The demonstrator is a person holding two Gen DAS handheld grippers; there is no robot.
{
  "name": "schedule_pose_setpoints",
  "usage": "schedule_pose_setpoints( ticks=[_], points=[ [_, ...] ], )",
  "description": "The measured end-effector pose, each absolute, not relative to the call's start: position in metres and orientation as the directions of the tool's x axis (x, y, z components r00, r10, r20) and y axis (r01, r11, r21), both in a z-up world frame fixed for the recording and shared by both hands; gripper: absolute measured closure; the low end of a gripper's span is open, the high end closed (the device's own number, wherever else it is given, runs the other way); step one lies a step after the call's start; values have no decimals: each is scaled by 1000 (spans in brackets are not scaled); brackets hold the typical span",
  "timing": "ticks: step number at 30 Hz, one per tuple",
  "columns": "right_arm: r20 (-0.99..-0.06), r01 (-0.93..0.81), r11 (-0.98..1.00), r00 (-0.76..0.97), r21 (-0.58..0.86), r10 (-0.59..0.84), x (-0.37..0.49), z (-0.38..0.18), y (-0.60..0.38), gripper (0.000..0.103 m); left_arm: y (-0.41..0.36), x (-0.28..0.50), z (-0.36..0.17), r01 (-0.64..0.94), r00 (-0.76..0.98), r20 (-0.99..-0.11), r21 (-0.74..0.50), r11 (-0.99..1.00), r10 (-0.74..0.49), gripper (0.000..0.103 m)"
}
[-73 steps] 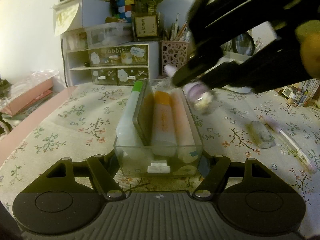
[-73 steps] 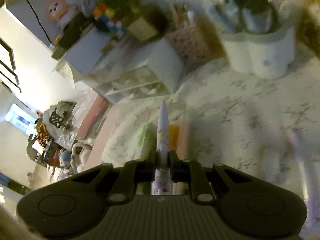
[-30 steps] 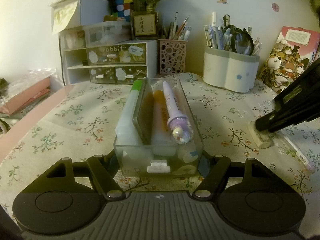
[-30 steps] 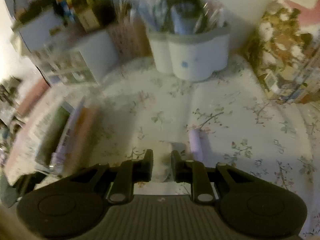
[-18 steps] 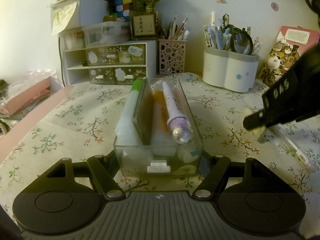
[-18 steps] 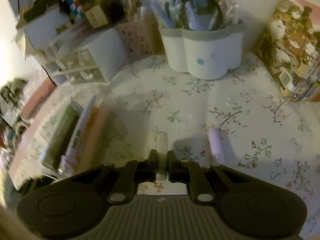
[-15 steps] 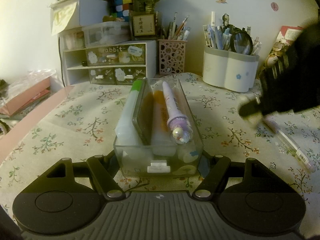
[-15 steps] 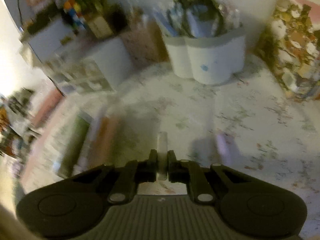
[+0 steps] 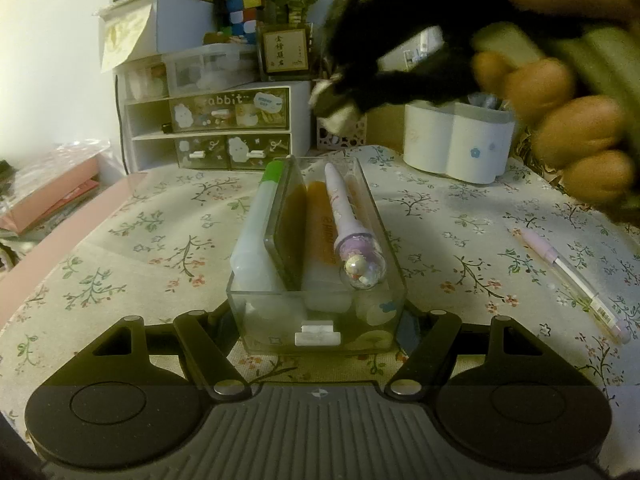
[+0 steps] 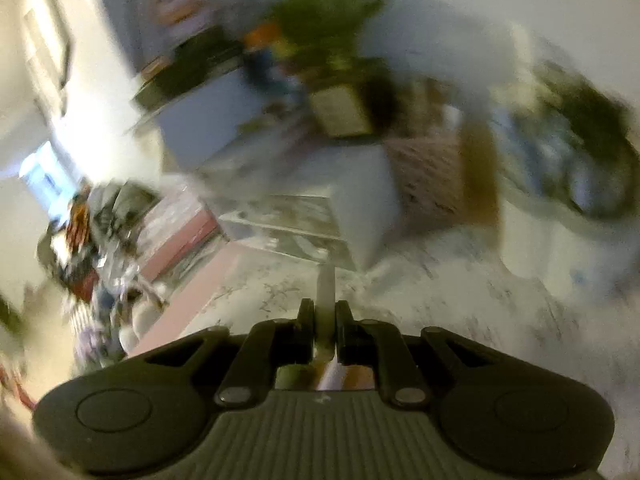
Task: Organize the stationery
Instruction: 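Move the right gripper to the second lavender pen and grasp it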
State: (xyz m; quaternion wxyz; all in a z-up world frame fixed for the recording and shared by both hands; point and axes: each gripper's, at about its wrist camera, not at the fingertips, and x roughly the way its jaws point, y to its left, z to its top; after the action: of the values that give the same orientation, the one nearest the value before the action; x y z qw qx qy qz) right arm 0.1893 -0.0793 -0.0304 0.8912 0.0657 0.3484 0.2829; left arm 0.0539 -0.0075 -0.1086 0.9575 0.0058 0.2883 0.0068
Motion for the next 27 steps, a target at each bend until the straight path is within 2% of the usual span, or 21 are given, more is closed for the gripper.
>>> schedule_pose_setpoints(
  ticks=[2, 12, 14, 16, 18, 22, 27],
  points=[
    [-574, -498, 825, 605, 267, 552, 195, -32, -70, 89, -7, 54, -109, -10, 833, -552, 15, 1000, 17, 31],
    [-573, -558, 790, 571, 255, 588, 214, -58, -57, 89, -8, 56, -108, -7, 831, -556, 17, 1000, 16, 31],
    [-575, -551, 792, 570, 264, 588, 218, -62, -58, 86, -8, 56, -109, -7, 831, -556, 18, 1000, 16, 31],
    [-580, -551, 790, 561, 271, 590, 219, -64, -59, 76, -8, 56, -109, -6, 831, -557, 19, 1000, 16, 31],
    [-567, -546, 793, 575, 271, 590, 217, -61, -62, 76, -8, 56, -109, -6, 831, -556, 18, 1000, 15, 31],
    [-555, -517, 805, 594, 292, 583, 213, -54, -75, 76, -8, 56, -109, -5, 831, -557, 18, 1000, 14, 31],
    [-568, -385, 867, 656, 316, 498, 199, -40, -118, 76, -7, 56, -109, -4, 831, -556, 18, 1000, 13, 31]
  ],
)
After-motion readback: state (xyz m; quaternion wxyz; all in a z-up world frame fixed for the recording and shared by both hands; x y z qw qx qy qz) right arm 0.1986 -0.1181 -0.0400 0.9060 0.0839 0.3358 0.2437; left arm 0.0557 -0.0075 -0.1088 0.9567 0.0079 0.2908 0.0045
